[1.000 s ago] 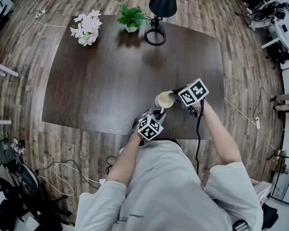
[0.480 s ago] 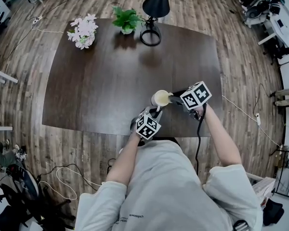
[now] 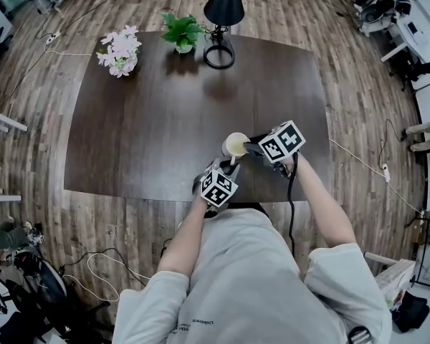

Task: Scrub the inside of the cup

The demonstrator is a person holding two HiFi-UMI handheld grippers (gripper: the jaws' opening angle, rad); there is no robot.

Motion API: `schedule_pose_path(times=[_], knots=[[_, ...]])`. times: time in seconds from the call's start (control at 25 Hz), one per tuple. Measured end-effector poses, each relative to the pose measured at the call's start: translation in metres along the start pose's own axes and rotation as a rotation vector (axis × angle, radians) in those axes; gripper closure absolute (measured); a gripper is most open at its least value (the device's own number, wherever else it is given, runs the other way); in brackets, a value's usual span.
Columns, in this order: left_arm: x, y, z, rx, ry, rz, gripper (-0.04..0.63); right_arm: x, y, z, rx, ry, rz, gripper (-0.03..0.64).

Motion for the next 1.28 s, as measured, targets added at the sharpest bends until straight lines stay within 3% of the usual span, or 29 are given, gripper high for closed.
schedule_pose_path(times=[0.28,0.64,0.72,0.96,1.28], knots=[[-0.004,-0.001,-0.008,0.004,0.012,0.012,0.495,0.004,0.001,0.011,-0.001,-0.02,-0.011,0.529],[-0.001,-0.037,-0.025,0.178,0.093,-0.096,0.494,0.01,-0.012,0.013,0.022,-0.004,-0.012,0.529],[-0.001,-0.042,-0.027,0.203,0.105,-0.115,0.54,0.014,-0.017,0.015,0.027,0.004,-0.018,0.529],[-0.001,-0.04,-0.025,0.184,0.096,-0.101,0.543,0.025,-0.019,0.025,0.007,0.003,-0.04,0.529],[0.001,-0.039,-0.025,0.164,0.088,-0.099,0.543,0.029,0.013,0.015,-0.099,0.05,0.001,0.529]])
Point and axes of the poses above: the fingertips, and each gripper's own axes: z forward along the fingers, y to its right, x out of its top, the point moved 1 cm from there along -z, backward along the fingers, and after that the axes turned 13 degrees about -z, right-handed, at the moved point
